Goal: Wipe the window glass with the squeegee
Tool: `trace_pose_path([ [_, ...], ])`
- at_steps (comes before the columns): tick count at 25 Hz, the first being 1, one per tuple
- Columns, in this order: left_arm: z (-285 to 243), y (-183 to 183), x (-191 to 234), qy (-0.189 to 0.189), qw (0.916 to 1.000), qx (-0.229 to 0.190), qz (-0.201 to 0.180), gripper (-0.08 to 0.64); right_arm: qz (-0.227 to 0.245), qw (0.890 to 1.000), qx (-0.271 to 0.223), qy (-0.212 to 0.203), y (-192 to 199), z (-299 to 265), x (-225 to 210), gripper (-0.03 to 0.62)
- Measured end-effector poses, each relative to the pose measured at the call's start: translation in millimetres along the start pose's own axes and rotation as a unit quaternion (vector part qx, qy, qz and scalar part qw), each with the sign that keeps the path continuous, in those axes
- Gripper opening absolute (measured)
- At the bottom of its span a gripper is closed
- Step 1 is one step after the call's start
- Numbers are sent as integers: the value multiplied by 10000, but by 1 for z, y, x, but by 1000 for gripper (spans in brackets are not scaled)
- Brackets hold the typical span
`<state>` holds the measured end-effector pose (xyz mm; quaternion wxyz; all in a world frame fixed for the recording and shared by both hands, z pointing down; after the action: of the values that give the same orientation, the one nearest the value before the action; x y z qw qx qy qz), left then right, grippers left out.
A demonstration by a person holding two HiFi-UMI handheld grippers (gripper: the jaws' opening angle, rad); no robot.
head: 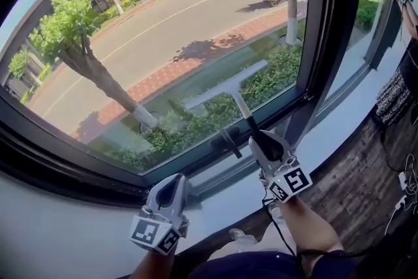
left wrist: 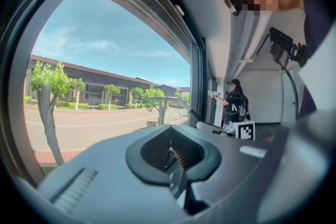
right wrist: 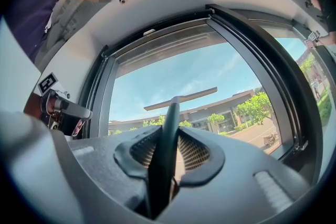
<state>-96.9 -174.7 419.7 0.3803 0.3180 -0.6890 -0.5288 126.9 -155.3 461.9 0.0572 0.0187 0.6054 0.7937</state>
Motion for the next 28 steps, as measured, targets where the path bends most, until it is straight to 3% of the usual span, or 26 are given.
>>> trace_pose_path([
  [9, -1, 4, -4, -23, 10000, 43, -47, 5, -246, 9996, 143, -74, 36, 11, 1, 101],
  [16, 2, 16, 3, -186, 9993, 304, -119, 5, -396, 9988, 255, -113, 65, 24, 1, 101],
  [28, -1, 31, 7, -162, 9985, 516, -19, 5, -643, 9942, 856, 28, 119, 50, -4, 101],
])
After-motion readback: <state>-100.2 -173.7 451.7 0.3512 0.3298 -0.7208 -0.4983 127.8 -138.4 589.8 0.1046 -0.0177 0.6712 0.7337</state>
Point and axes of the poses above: the fingertips, and each gripper's own axes: z backward along the fingers, x to its left, y out of its underside, the point moved 1 cm from there along z, backward along the fingers, and after that the axes turned 6 degrees about z, right-handed, at the moved point
